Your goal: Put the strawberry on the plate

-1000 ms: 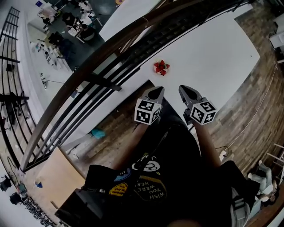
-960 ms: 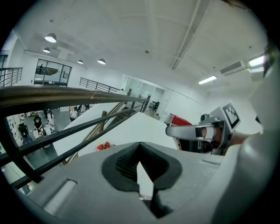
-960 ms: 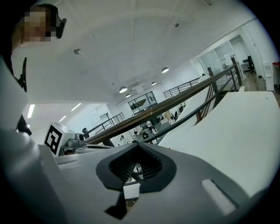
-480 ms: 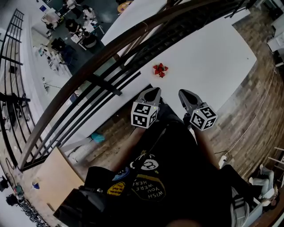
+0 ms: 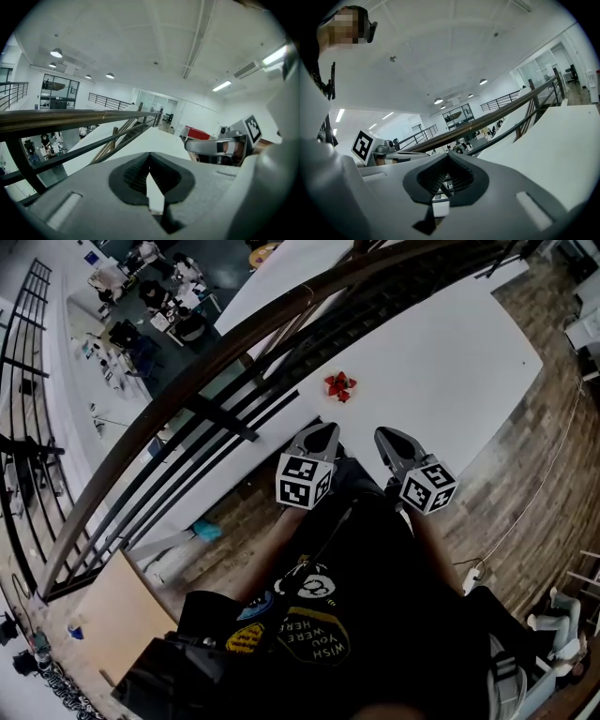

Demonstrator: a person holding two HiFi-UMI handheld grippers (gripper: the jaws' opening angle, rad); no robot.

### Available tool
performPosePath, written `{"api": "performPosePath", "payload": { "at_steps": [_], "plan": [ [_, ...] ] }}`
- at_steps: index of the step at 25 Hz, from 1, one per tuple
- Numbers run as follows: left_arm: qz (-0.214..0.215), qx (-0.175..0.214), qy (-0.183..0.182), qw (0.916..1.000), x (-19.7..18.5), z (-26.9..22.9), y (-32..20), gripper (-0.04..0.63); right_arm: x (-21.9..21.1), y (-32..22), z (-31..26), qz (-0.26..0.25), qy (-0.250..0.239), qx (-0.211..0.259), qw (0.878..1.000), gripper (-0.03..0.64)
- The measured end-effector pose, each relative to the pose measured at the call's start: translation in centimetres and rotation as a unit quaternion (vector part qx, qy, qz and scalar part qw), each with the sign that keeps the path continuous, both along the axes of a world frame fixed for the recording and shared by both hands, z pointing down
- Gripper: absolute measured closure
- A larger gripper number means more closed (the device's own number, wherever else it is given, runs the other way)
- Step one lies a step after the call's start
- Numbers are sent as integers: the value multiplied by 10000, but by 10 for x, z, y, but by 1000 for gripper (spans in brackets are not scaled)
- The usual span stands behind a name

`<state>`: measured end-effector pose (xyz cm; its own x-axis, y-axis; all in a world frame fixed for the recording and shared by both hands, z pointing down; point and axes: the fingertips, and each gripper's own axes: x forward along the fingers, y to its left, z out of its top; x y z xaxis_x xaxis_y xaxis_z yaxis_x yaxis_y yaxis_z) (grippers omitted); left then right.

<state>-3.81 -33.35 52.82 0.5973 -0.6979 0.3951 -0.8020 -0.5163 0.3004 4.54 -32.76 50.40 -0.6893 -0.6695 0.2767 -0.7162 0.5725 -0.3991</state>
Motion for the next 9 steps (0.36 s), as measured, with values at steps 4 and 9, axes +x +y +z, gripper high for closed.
{"api": "performPosePath", "payload": {
  "at_steps": [4,9],
  "plan": [
    [16,-8,15,10000,9,-3,-6,594,9,-7,-1,-14,-4,-47,10000,614],
    [-9,-44,28,10000,7,0,-5,594,8,-9,1,-44,-31,-68,10000,614]
  ]
}}
